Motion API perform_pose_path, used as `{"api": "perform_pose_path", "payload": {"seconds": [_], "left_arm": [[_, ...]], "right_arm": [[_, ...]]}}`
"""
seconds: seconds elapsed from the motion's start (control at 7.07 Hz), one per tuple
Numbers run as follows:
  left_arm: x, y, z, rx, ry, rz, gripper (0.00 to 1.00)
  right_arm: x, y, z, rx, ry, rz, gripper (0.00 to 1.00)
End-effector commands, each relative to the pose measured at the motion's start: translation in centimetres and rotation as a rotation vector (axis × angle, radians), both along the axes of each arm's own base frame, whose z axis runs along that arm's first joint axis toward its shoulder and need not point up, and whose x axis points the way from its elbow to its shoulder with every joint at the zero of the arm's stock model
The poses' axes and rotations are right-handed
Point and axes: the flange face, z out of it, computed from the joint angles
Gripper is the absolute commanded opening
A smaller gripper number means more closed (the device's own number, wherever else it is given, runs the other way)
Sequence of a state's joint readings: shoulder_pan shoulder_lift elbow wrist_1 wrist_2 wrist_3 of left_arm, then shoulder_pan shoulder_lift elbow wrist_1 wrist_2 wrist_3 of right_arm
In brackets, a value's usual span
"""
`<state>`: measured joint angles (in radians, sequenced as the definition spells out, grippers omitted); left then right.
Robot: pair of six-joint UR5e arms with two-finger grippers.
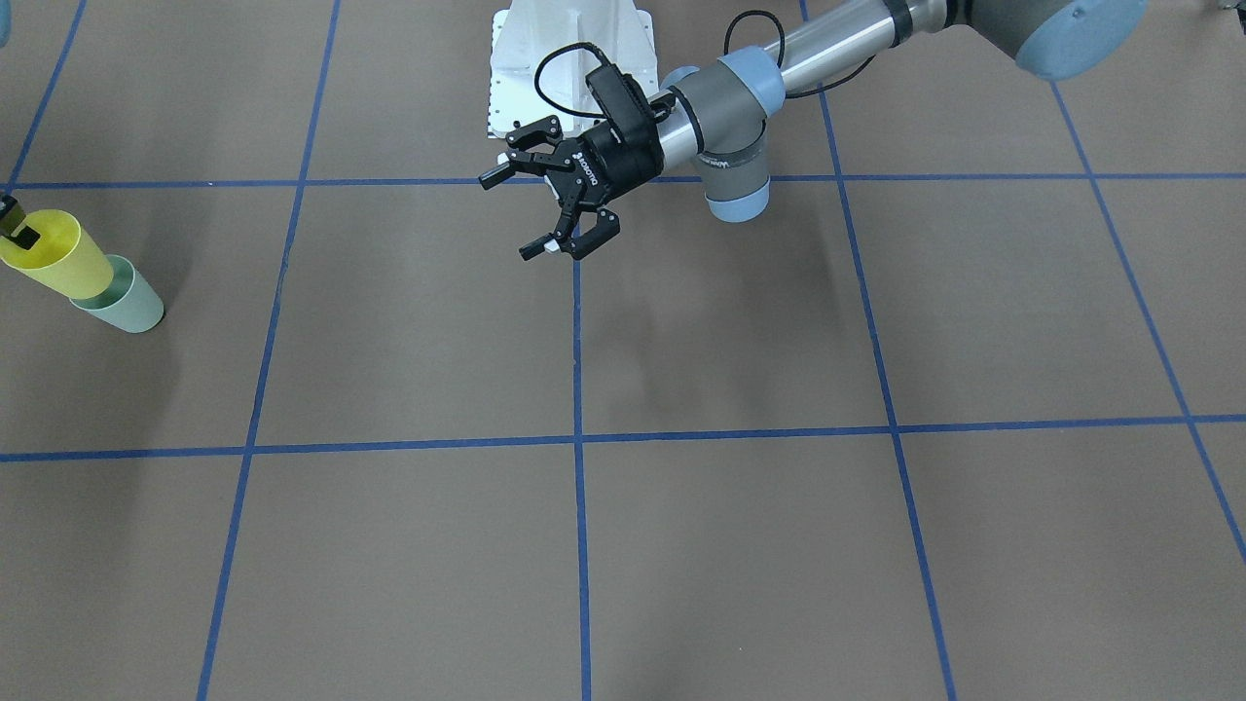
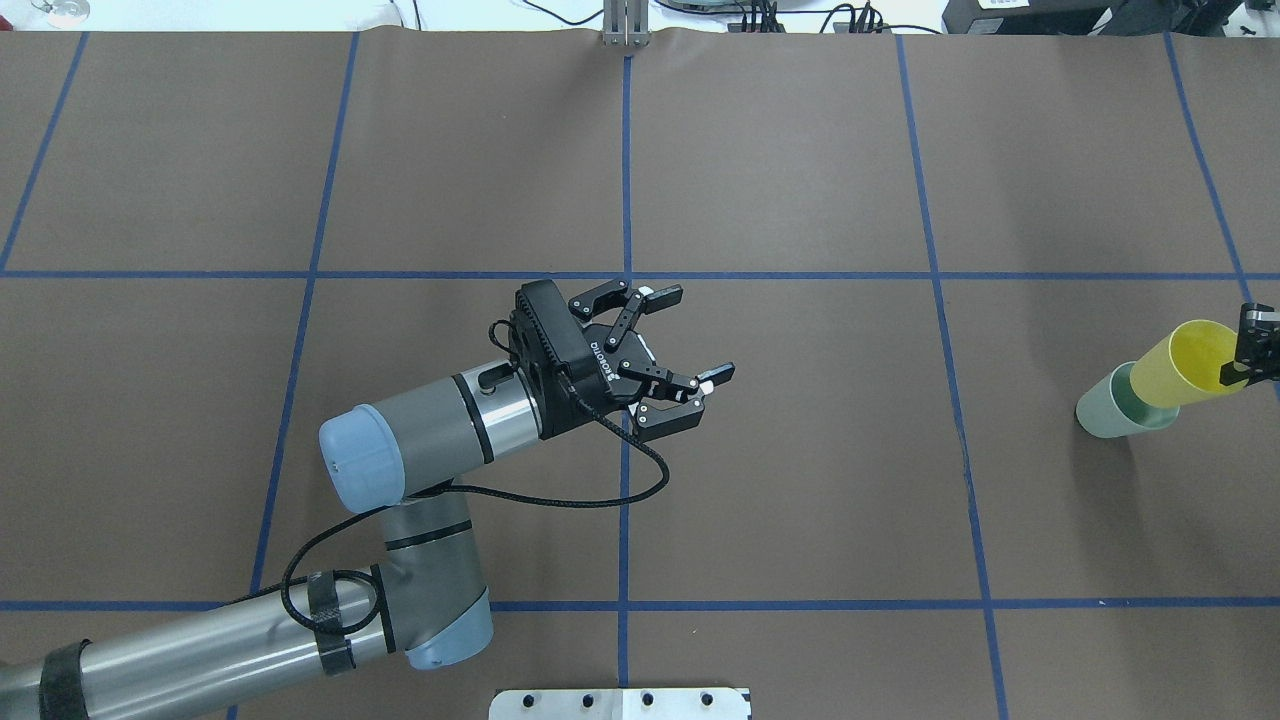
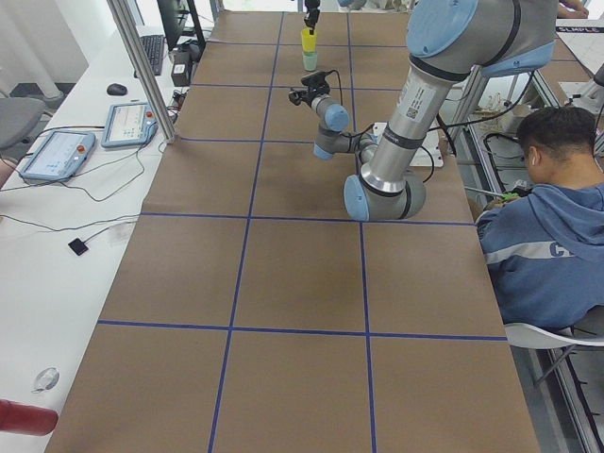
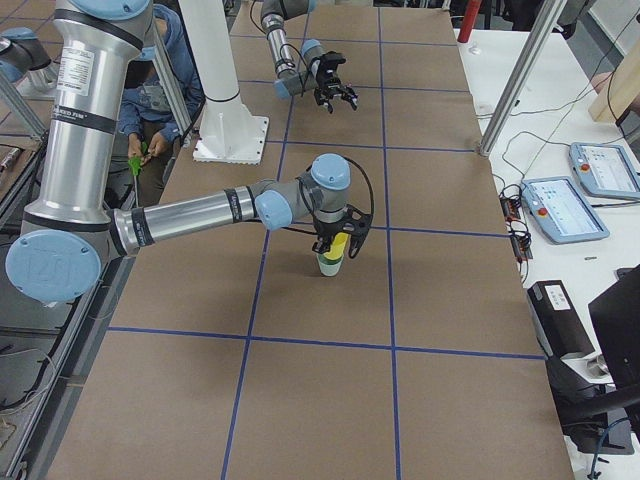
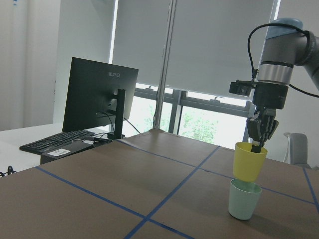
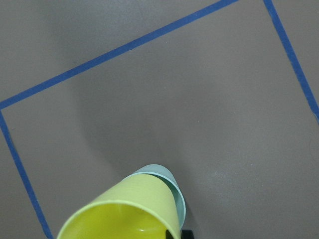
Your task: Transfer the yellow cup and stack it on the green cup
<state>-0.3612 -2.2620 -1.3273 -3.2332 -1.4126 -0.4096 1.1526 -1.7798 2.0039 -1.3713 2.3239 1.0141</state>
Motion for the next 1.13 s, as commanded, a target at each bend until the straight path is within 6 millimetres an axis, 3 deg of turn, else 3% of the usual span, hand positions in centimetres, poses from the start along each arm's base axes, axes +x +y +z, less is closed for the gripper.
{"api": "perform_pose_path", "payload": {"seconds": [0.0,0.99], "left_arm": [[0.1,-0.03,0.01,-0.01,-0.002,-0.01,0.99],[0.08,-0.14,-0.38,-0.015,0.005,-0.018,0.99]], "right_arm": [[-0.28,-0.32,0.96,-0.012,0.002,-0.006,0.0],[-0.58,-0.47,1.29,-0.029,-0.014,-0.012,0.0]]}}
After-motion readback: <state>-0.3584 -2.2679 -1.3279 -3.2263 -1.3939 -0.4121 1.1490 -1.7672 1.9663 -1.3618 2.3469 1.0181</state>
